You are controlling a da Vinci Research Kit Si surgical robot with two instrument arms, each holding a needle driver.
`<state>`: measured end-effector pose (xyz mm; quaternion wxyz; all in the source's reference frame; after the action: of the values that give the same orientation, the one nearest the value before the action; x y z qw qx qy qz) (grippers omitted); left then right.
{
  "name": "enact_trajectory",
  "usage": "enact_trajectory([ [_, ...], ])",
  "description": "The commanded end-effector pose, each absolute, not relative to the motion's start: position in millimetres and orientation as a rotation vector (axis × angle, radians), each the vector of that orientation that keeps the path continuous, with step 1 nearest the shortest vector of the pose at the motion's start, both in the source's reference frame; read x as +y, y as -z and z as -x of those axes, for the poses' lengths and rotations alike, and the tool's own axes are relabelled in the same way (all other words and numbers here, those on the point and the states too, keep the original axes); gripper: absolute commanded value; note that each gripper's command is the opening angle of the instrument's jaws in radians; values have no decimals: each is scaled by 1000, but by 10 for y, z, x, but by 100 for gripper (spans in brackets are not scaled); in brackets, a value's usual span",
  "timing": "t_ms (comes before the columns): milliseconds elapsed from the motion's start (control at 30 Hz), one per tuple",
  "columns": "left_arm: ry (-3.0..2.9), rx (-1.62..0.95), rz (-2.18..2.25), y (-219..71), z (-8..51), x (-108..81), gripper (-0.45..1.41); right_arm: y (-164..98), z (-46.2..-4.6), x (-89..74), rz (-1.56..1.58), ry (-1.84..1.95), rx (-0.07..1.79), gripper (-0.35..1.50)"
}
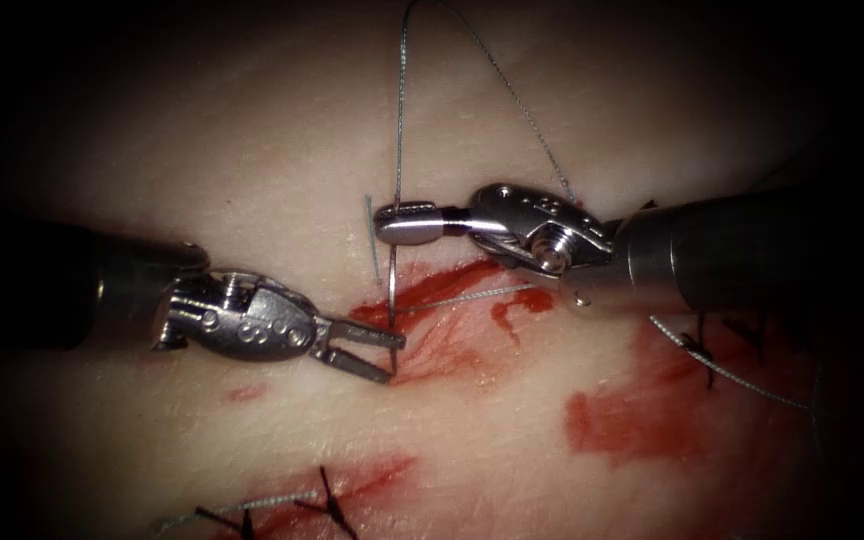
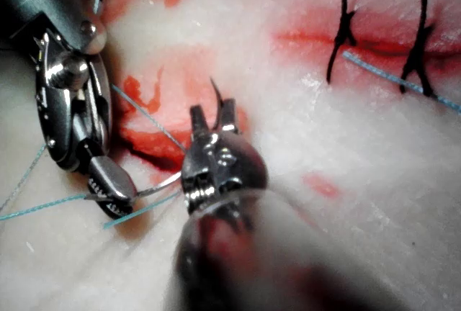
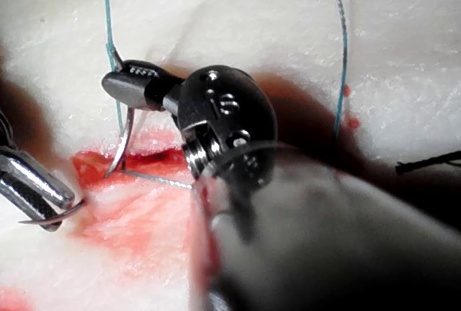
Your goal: Wound Closure
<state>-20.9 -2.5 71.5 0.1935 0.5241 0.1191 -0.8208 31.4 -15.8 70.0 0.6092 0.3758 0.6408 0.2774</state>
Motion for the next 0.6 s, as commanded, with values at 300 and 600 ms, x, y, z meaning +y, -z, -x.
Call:
enact_trajectory([
  [300,2312,379,-1477,-736,229,-39,22,-703,-322,-160,-874,-645,1485,-35],
  [600,2358,412,-1481,-739,229,-38,16,-701,-322,-161,-855,-628,1493,-35],
])
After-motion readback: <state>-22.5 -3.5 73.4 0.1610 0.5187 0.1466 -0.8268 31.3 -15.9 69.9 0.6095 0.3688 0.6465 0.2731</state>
